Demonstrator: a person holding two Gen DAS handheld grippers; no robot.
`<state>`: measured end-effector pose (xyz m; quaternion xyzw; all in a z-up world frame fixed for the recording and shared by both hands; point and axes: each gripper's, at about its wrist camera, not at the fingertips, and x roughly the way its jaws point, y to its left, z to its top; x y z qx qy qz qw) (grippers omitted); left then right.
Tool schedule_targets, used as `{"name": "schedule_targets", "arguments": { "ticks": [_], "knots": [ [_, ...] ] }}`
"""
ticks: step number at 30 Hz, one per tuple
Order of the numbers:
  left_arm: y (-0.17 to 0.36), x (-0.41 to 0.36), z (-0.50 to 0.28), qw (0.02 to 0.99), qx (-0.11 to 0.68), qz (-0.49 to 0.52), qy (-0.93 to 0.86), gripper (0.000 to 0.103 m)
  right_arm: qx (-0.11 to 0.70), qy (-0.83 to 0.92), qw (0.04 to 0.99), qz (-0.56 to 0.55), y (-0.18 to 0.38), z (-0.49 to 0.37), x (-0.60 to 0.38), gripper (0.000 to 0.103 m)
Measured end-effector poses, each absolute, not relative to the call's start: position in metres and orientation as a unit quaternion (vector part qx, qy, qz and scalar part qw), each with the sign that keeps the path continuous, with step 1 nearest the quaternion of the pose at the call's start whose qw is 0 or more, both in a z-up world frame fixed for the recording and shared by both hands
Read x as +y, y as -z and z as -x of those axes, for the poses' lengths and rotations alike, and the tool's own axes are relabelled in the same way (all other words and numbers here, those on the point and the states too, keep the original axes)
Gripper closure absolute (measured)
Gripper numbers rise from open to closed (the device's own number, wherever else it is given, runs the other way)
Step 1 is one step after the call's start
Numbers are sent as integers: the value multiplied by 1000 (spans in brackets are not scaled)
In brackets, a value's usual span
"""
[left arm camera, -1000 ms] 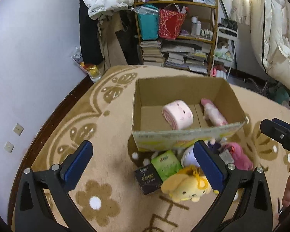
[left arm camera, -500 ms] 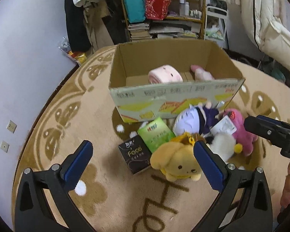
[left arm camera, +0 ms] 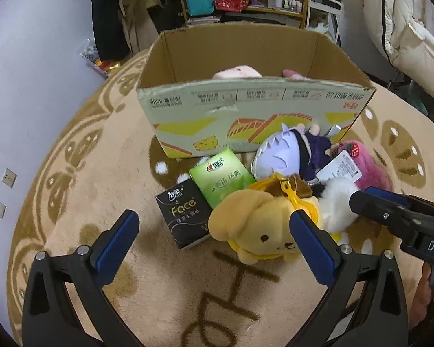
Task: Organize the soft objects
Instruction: 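Move both tools back from the box to the remaining plush pile, then grip the yellow dog plush with the left tool while the right tool nears the white fluffy plush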
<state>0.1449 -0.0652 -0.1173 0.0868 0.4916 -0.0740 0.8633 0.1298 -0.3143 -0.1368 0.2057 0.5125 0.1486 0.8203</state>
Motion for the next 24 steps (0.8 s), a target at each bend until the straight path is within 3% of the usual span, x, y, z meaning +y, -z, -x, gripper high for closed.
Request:
{"name": "schedule_targets", "arguments": {
  "ticks": [10, 13, 24],
  "knots": [
    [122, -61, -155, 860, 501, -59, 78, 0, 529, -135, 816, -191, 150, -132, -309, 54],
    [125, -61, -157, 857, 506, -56, 78, 0, 537, -134, 810, -194, 155, -135, -308, 64],
    [130, -66, -159, 852, 512, -59, 90, 0, 529, -127, 814, -202, 159, -141, -319, 64]
  ]
}}
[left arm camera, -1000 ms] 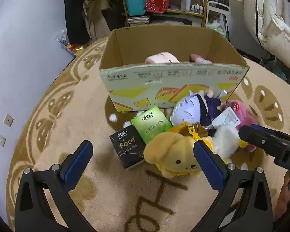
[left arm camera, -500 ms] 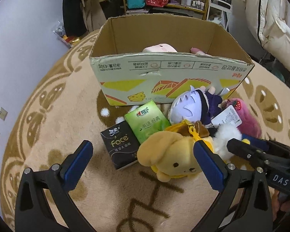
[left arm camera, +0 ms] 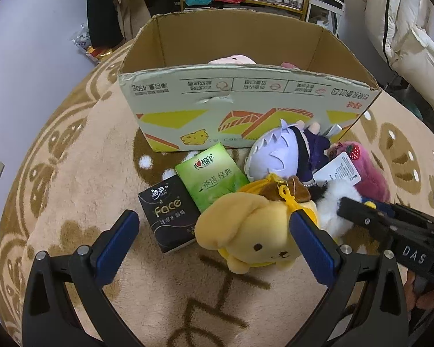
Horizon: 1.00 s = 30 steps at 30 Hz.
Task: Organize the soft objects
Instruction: 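Grip the yellow dog plush with the left tool while the right tool nears the white fluffy plush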
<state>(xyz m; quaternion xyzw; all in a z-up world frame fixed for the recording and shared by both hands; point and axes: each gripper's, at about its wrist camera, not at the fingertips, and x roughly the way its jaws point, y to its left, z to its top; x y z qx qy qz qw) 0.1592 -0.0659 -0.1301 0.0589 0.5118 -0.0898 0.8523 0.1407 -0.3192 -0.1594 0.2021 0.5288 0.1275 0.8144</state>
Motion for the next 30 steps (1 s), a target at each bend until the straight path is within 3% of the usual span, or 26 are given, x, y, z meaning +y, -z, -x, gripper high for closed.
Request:
{"name": "schedule_targets", "arguments": {
  "ticks": [4, 7, 12, 19, 30],
  "knots": [
    [130, -68, -160, 852, 512, -54, 99, 1, 530, -129, 812, -205, 161, -141, -323, 64],
    [132, -70, -161, 849, 515, -48, 108, 15, 531, -134, 812, -202, 161, -140, -323, 64],
    [135, -73, -161, 842, 524, -41, 121, 17, 535, -137, 810, -197, 163, -141, -316, 64],
    [135, -76, -159, 836, 528, -34, 145, 37, 535, -140, 813, -181, 162, -142, -306, 64],
    [146, -79, -162, 810, 557, 9, 183, 37, 549, -147, 811, -140, 171, -146, -273, 64]
  ]
}}
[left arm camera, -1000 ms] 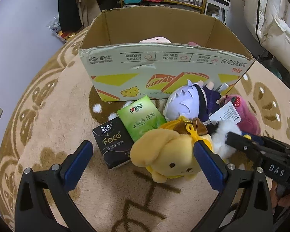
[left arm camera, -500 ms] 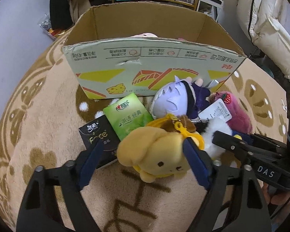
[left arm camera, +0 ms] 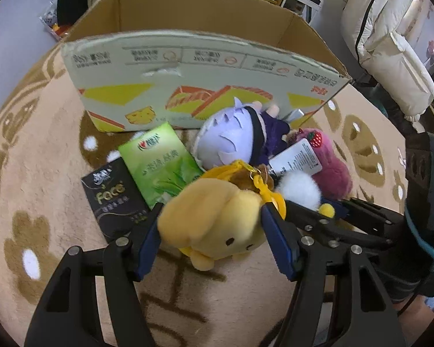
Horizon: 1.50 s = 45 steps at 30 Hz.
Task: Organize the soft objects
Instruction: 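Grip the yellow dog plush with the left tool while the right tool nears the white fluffy plush, then lift the yellow dog plush with the left tool while the right tool grips the white fluffy plush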
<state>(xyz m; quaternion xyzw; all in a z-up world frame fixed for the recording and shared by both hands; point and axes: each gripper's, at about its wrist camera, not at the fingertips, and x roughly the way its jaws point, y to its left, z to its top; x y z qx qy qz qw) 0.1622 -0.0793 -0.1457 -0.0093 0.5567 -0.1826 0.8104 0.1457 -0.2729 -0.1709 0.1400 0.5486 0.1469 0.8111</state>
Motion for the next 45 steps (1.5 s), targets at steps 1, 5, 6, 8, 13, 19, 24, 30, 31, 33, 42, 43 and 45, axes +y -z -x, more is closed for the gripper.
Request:
{"name": "schedule_targets", "arguments": {
  "ticks": [1, 5, 6, 8, 13, 19, 24, 30, 31, 33, 42, 43, 45],
  "knots": [
    [148, -82, -161, 807, 560, 5, 187, 39, 550, -147, 810, -138, 172, -147, -271, 65],
    [150, -90, -160, 812, 554, -11, 184, 39, 553, -147, 806, -155, 177, -149, -272, 67],
    [150, -91, -161, 811, 555, -9, 184, 43, 551, -146, 807, -156, 177, -149, -272, 68],
    [152, -91, -162, 808, 558, 3, 190, 47, 547, -144, 810, -155, 176, -149, -274, 70],
    [147, -92, -159, 815, 546, -10, 192, 53, 537, -145, 816, -156, 171, -147, -276, 77],
    [141, -92, -154, 825, 536, -28, 180, 54, 526, -143, 822, -165, 164, -144, -288, 78],
    [136, -83, -151, 832, 530, -24, 161, 54, 517, -141, 827, -173, 158, -143, -299, 78],
    [128, -70, -149, 842, 520, -18, 142, 54, 510, -142, 831, -172, 152, -141, -300, 78],
    [127, -68, -149, 843, 520, -16, 138, 54, 508, -142, 832, -171, 151, -141, -299, 78],
    [126, -65, -148, 845, 517, -20, 132, 54, 501, -140, 838, -168, 147, -140, -299, 78],
    [114, -58, -143, 860, 498, -31, 109, 54, 485, -140, 847, -169, 135, -134, -303, 78],
    [114, -56, -142, 861, 497, -31, 106, 54, 484, -139, 847, -168, 134, -134, -302, 78],
    [111, -53, -140, 863, 495, -30, 99, 54, 482, -138, 849, -166, 132, -133, -300, 78]
  ]
}}
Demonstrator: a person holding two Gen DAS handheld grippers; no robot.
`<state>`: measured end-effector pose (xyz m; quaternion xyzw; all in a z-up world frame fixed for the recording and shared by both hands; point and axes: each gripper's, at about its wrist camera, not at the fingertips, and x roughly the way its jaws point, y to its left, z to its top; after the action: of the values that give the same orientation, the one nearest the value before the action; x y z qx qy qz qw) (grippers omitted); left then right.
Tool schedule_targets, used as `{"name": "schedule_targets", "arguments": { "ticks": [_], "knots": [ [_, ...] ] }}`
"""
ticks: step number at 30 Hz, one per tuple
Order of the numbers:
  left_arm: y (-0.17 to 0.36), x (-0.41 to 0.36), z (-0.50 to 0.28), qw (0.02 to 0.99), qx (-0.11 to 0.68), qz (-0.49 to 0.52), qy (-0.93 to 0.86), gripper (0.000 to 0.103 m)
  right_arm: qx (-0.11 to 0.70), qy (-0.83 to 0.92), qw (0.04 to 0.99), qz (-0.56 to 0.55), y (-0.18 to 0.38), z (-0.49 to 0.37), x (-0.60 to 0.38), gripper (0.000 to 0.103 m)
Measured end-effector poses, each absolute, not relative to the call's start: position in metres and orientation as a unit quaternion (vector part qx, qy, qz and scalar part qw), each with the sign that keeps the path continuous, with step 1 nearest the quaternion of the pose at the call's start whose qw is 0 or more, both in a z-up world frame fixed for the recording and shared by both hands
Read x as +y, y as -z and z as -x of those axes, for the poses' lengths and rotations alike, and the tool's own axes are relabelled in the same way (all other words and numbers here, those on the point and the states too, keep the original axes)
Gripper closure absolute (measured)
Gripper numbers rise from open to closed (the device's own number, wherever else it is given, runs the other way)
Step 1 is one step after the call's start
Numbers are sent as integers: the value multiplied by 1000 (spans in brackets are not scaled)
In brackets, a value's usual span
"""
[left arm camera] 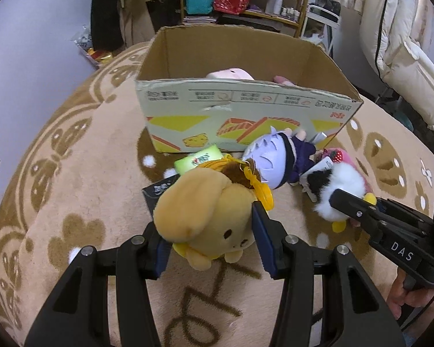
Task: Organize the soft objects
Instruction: 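Lift the yellow dog plush with the left tool while the right tool grips the white fluffy plush, then lift the white fluffy plush with the right tool while the left tool holds the yellow plush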
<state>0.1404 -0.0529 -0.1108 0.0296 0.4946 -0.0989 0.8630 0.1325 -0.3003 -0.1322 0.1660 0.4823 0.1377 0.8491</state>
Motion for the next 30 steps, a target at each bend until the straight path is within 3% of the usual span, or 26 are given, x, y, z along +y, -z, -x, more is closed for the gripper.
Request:
{"name": "schedule_targets", "arguments": {
  "ticks": [23, 25, 27, 30],
  "knots": [
    [47, -33, -116, 909, 405, -67, 65, 54, 406, -144, 893, -129, 78, -104, -294, 79],
    [39, -33, -118, 915, 394, -71, 56, 54, 397, -149, 897, -124, 70, -103, -293, 87],
    [32, -31, -123, 917, 391, -64, 56, 54, 390, -151, 900, -124, 63, -105, -292, 87],
    [26, -28, -130, 920, 385, -62, 50, 54, 392, -160, 899, -115, 63, -108, -286, 100]
  ]
}}
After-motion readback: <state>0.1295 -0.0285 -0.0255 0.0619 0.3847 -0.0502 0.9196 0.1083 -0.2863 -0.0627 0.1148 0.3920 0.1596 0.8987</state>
